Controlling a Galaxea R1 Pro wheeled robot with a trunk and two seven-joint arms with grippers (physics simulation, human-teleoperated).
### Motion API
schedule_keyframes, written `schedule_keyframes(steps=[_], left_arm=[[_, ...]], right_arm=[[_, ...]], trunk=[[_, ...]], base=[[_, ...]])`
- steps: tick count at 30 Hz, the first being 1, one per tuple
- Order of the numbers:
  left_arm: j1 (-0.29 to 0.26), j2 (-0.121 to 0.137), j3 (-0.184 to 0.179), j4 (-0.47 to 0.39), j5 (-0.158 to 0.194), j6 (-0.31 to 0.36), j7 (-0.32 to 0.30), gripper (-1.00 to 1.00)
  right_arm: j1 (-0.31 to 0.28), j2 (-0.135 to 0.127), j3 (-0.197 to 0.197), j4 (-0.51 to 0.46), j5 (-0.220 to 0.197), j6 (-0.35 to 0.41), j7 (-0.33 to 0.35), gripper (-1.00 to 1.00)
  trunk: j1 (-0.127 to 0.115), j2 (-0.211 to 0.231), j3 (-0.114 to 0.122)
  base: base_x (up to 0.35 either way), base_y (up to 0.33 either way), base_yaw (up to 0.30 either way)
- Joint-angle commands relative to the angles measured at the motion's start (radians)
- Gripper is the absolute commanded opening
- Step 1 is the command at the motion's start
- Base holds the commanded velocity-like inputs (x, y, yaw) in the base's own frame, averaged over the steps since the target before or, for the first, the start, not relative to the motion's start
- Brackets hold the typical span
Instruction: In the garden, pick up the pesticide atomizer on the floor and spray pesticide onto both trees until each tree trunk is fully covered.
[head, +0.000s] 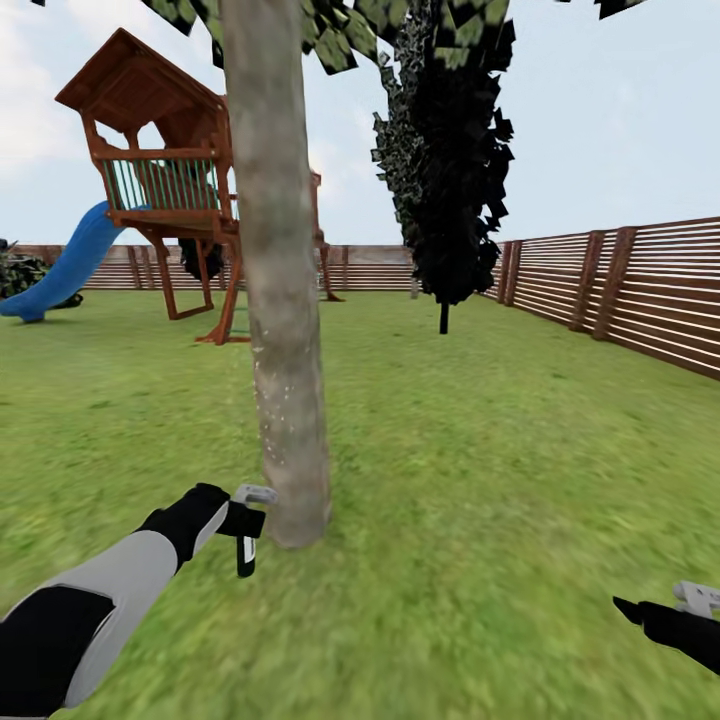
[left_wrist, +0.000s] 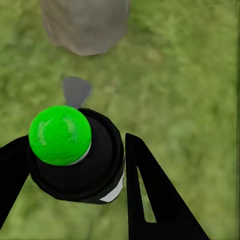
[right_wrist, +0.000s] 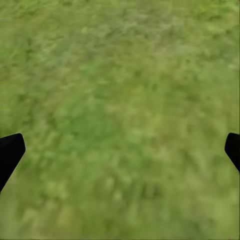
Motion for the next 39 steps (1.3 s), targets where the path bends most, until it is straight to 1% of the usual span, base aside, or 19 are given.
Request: schedule_keyframes(steps=[1,7,16,19,22,27,32,33,34,35,36,39], left_arm=[[0.0,-0.001,0.0,0.0,-0.002,0.0,0.0,-1.0],[0.0,-0.003,0.0,0.0,-0.002,0.0,0.0,-1.0],[0.0,-0.003,0.0,0.001,-0.003,0.001,0.002,-1.0],[0.0,-0.003,0.0,0.001,-0.003,0.001,0.002,-1.0],[0.0,-0.003,0.0,0.001,-0.003,0.002,0.002,-1.0],[0.0,-0.003,-0.002,0.025,-0.007,0.005,0.005,-1.0],[0.0,-0.002,-0.004,0.031,-0.009,0.008,0.008,-1.0],[0.0,-0.002,-0.005,0.031,-0.009,0.018,0.008,-1.0],[0.0,-0.004,-0.006,0.03,-0.011,0.053,0.008,-1.0],[0.0,-0.016,-0.006,0.027,-0.014,0.109,0.009,-1.0],[0.0,-0.028,-0.006,0.026,-0.015,0.133,0.01,-1.0],[0.0,-0.048,-0.005,0.023,-0.019,0.156,0.034,-1.0]], right_arm=[[0.0,0.0,0.0,0.0,0.0,0.0,0.0,1.0],[0.0,-0.001,0.0,0.0,0.0,0.0,0.0,1.0],[0.0,0.0,0.0,0.0,0.0,0.0,0.0,1.0],[0.0,-0.001,0.0,0.001,0.0,0.0,0.0,1.0],[0.0,-0.001,0.0,0.001,0.0,0.0,0.0,1.0],[0.0,-0.001,0.0,-0.003,0.0,0.0,0.001,1.0],[0.0,-0.002,0.0,0.0,0.001,0.004,0.001,1.0],[0.0,-0.006,0.0,0.0,0.001,0.005,0.001,1.0],[0.0,-0.007,0.0,0.001,0.002,0.005,0.001,1.0],[0.0,-0.009,0.0,0.002,0.002,0.005,0.002,1.0],[0.0,-0.009,0.0,0.002,0.002,0.005,0.002,1.0],[0.0,-0.009,0.0,0.003,0.002,0.005,0.002,1.0]], trunk=[[0.0,0.0,0.0],[0.0,0.0,0.0],[0.0,0.0,0.0],[0.0,0.0,0.0],[0.0,0.0,0.0],[0.0,0.0,0.0],[0.0,0.0,0.0],[0.0,0.0,0.0],[0.0,0.0,0.0],[0.0,0.0,0.0],[0.0,0.0,0.0],[0.0,0.0,0.0]], base=[[0.262,-0.234,0.084],[0.251,-0.236,0.036],[0.228,-0.241,0.239],[0.195,-0.24,0.074],[0.045,-0.059,0.02],[0.004,-0.006,0.174],[0.0,0.0,0.021],[0.0,0.0,0.001],[0.0,0.0,0.0],[0.0,0.0,0.0],[0.0,0.0,0.0],[0.0,0.0,0.0]])
